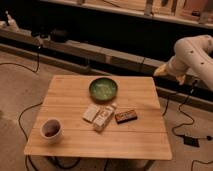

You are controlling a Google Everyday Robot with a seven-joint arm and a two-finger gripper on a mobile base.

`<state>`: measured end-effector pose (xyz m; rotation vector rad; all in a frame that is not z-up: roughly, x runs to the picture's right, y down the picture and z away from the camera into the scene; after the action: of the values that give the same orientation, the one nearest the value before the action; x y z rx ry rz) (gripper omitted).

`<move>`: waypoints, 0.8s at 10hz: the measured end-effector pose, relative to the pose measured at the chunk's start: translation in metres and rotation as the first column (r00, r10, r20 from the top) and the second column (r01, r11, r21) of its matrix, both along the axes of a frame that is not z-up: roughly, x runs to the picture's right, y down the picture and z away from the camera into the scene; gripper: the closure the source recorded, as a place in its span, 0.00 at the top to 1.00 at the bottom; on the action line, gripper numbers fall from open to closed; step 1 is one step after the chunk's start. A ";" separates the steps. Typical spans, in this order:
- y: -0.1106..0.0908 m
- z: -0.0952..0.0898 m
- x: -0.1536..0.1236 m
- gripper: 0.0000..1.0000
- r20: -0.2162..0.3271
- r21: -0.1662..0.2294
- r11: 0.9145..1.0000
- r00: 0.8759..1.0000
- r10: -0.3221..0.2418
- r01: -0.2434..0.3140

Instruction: Move the arm in a circular motion

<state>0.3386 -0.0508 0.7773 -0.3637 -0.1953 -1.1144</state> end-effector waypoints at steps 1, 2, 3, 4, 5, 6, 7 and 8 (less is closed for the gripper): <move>0.003 0.014 -0.024 0.80 0.048 -0.037 0.999 0.999 0.020 -0.018; 0.008 0.019 -0.047 0.80 0.105 -0.067 0.997 0.994 0.042 -0.035; 0.010 0.021 -0.059 0.80 0.136 -0.081 0.996 0.989 0.051 -0.040; 0.019 0.020 -0.109 0.80 0.261 -0.126 0.992 0.964 0.054 -0.021; 0.033 0.017 -0.138 0.80 0.331 -0.158 0.987 0.943 0.035 0.019; 0.049 0.013 -0.157 0.80 0.380 -0.186 0.981 0.925 0.015 0.061; 0.068 0.011 -0.170 0.80 0.408 -0.216 0.971 0.913 -0.008 0.105; 0.090 0.008 -0.178 0.80 0.421 -0.250 0.957 0.907 -0.030 0.148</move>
<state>0.1609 0.0388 0.7848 -0.3843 -0.7238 -1.2509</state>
